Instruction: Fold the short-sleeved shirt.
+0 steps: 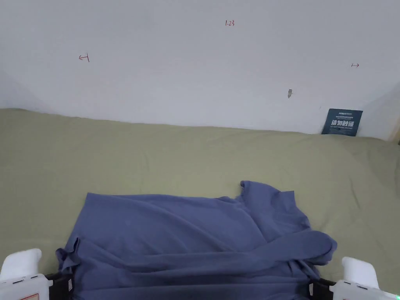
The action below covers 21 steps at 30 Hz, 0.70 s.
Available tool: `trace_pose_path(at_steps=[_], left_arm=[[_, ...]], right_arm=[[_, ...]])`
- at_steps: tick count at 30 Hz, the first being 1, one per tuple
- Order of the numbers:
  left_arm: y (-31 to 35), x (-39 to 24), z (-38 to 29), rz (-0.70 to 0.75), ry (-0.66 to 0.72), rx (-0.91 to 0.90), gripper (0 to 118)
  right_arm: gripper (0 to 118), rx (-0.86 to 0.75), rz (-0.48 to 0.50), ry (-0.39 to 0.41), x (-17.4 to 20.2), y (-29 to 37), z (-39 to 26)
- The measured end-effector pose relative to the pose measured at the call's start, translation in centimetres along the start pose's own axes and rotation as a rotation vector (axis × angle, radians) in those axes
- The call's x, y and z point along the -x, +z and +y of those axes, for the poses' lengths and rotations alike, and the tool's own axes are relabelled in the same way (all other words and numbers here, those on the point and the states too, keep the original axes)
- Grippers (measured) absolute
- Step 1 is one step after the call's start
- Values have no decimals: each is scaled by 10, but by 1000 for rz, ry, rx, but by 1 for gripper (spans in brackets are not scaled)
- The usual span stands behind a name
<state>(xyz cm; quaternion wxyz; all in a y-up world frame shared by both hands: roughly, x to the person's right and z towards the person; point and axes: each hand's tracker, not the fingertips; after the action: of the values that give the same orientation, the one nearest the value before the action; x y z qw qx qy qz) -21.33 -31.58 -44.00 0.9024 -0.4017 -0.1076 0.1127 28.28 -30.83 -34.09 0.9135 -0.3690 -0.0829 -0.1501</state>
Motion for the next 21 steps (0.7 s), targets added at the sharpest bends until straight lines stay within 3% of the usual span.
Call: trace_pose_path(at_steps=[3,7,13,21], left_arm=[[16,3,5,-38,13,-16,2],[42,6,9,-67,5,-22,2],[80,16,2,-83,-8,-17,2],[126,31,-42,-71,3,83,2]], right_arm=[[6,-2,23,-5,-10,5,4],[6,-30,37,47,-2,36,7],[6,-45,81,41,-2,85,3],[6,119,45,90,-7,129,-40]])
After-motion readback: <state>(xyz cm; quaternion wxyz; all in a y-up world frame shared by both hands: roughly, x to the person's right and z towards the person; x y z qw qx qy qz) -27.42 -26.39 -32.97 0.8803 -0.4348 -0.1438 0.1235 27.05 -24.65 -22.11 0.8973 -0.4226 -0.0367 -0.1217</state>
